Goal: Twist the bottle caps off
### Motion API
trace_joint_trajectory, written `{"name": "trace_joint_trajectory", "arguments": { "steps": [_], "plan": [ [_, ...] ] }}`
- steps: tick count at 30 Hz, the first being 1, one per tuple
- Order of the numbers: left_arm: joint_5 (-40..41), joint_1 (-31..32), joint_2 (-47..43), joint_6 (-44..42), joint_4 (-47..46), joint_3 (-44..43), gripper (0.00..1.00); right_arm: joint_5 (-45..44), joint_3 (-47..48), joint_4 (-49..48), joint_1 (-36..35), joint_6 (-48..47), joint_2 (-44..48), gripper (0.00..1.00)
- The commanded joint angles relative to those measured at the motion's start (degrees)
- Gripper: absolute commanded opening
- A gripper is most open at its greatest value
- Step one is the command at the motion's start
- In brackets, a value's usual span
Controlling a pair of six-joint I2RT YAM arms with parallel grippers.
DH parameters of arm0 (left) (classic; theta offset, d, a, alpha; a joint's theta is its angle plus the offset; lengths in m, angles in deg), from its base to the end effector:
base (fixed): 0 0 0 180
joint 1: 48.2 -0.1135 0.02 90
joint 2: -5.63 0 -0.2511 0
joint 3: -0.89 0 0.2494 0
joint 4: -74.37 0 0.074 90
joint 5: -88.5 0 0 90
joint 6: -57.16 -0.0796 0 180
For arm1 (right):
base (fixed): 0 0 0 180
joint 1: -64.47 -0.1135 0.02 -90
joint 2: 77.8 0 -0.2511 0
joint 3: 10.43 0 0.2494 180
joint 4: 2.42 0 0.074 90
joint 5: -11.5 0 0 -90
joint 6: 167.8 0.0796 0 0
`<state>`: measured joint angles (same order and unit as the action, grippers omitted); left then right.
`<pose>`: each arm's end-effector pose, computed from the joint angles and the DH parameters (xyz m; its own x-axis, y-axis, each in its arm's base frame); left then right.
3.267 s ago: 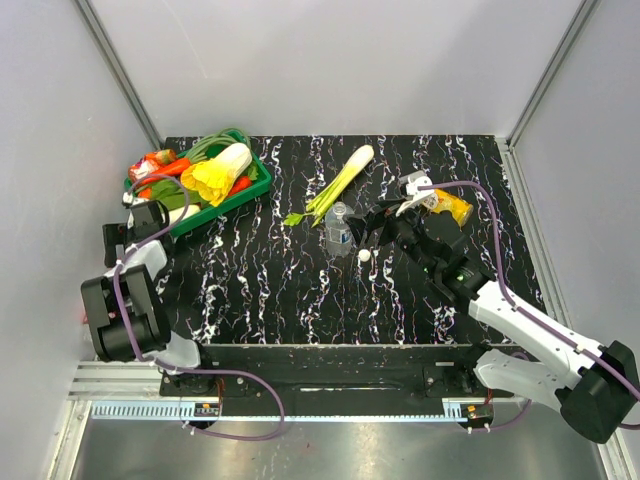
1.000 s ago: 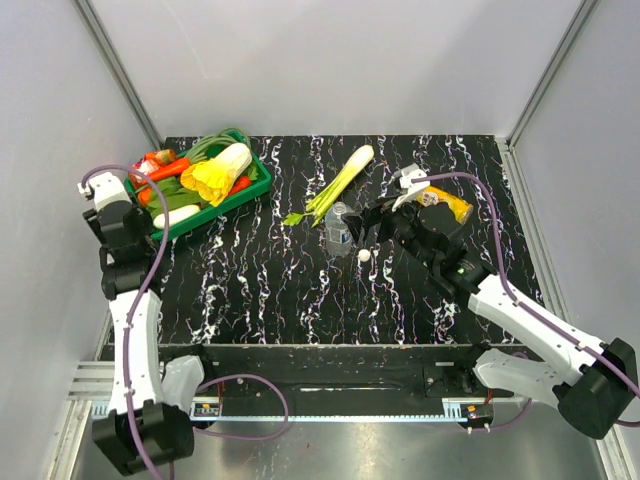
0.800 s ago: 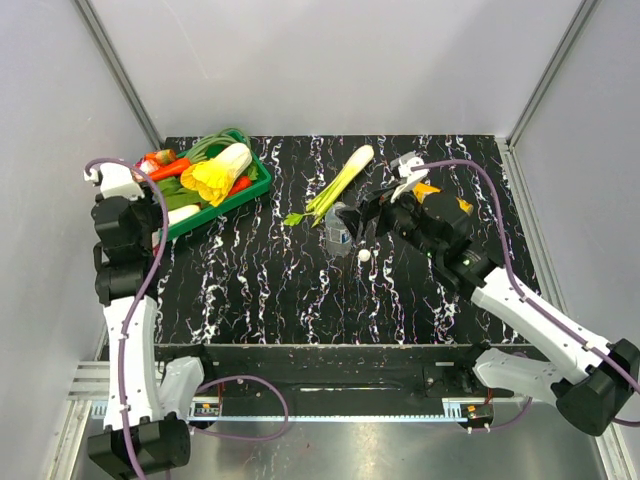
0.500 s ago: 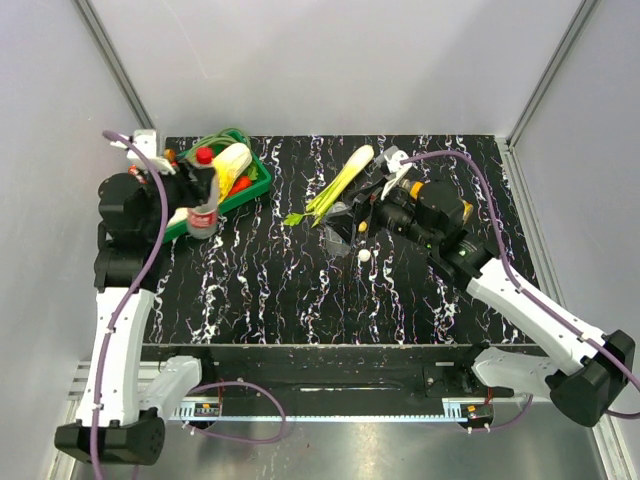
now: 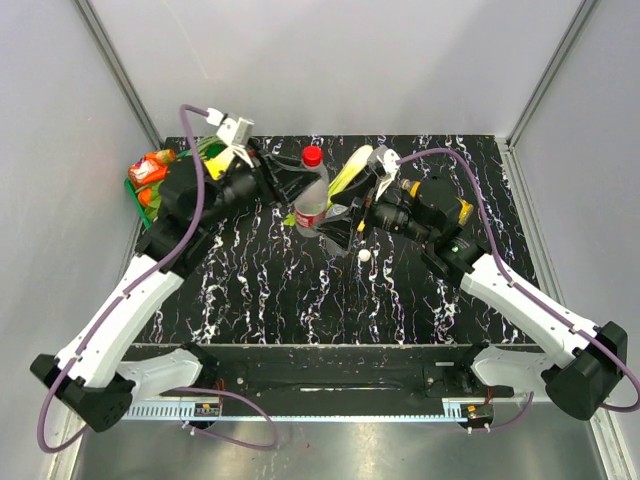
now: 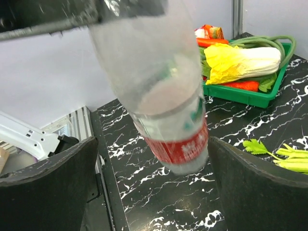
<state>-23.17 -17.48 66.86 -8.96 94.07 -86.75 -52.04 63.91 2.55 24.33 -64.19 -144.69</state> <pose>0.2166 -0.1629 0.4618 -0.2280 -0.3022 -0.9256 0.7630 0.5351 -0.3626 0.2171 0.2294 0.3831 -0.1837 0.1206 -0.9755 -0.8995 0.3797 0.2164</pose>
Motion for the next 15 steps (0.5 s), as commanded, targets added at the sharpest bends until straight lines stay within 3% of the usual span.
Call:
{"name": "trace_joint_trajectory", "arguments": {
  "steps": [1,15],
  "plan": [
    [-0.21,4.25,3.36,1.87,-7.18,-3.10,0.27,2.11,2.24,-4.94,-0.46,1.33,-0.25,1.00],
    [-0.12,11.03,7.06,1.96,-9.38,-4.16,0.29,-6.33,0.23,-4.92,-0.38,1.60,1.41,0.96]
  ]
}}
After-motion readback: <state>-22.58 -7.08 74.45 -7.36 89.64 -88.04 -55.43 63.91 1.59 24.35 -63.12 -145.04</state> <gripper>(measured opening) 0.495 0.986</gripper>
